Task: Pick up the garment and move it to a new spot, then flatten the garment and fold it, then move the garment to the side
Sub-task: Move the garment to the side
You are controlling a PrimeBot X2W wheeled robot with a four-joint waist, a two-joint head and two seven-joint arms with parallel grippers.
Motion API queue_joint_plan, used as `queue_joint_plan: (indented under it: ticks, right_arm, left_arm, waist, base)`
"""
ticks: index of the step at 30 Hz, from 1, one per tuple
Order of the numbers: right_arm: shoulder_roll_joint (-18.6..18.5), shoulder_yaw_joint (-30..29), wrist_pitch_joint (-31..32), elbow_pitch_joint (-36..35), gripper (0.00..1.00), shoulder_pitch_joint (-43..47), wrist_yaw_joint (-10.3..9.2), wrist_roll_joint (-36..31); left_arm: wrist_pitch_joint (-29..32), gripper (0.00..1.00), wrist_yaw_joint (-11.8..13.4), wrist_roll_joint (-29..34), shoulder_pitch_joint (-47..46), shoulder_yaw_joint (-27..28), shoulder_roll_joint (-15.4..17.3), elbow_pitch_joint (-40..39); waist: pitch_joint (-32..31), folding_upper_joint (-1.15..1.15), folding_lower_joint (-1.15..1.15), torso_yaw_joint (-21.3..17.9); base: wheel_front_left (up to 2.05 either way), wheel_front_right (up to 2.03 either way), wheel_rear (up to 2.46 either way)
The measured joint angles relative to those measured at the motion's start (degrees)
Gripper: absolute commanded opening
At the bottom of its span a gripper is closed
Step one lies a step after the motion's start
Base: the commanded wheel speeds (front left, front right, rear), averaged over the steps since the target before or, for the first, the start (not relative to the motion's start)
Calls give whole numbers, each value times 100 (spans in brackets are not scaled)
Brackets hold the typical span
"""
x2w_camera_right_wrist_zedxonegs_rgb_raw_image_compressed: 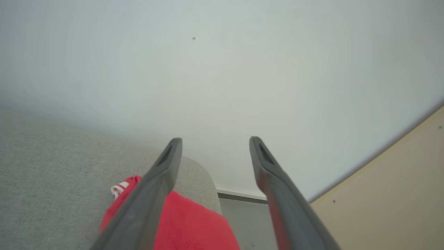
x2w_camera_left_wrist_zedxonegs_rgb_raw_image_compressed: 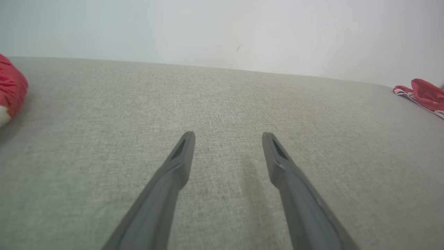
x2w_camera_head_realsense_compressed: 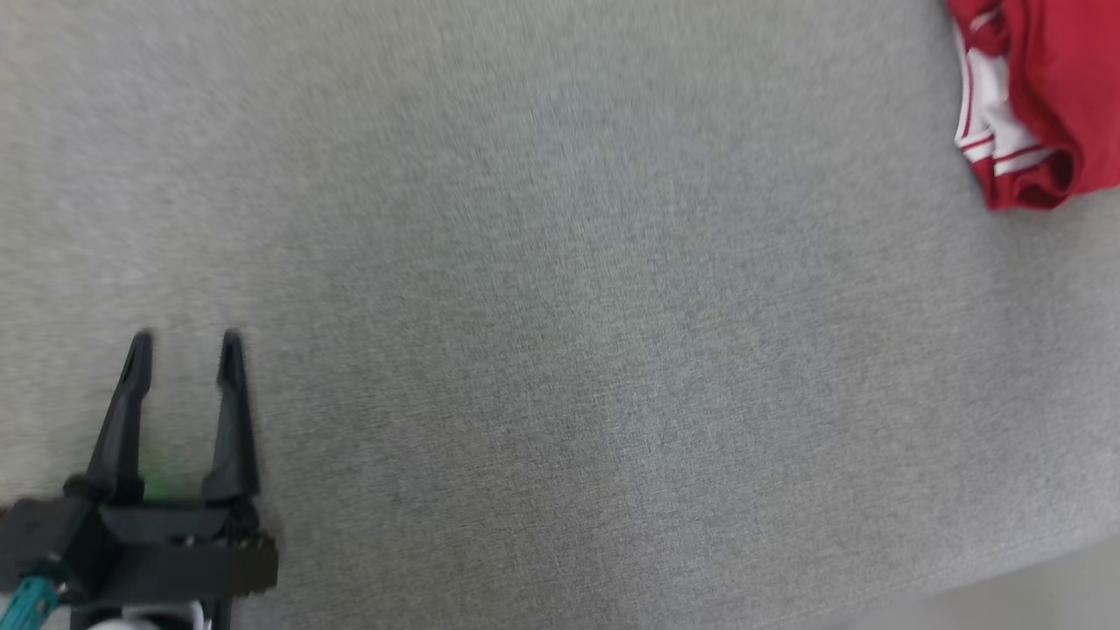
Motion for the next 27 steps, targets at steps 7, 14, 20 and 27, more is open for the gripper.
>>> queue_joint_plan:
  ticks: [7,14,20,27]
  right_arm:
    - [594,-474,-37,-1271,100,1317,0,-9]
    - [1315,-1100,-38,-2291,100,3067,0,-186]
    - [1860,-1500,-38,-2951,100,4417,0,-225]
    - [2321,-1624,-37,-3516,100,5638,0,-254]
  left_arm:
    - [1,100,11,-30,500,289,-154,178]
    - [1,100,-29,-38,874,338,-287,404]
    - [1,100,-73,-13,973,294,-344,626]
    - [0,100,-79,32,1096,375,-375,802]
  waist:
    - [-725,0,-1,127]
    - [-1454,-1,-2,290]
    - [-1977,-1,-2,488]
    - [-2433,-1,-2,706]
  base:
    - [0,0,0]
    - [0,0,0]
    - [0,0,0]
    - [0,0,0]
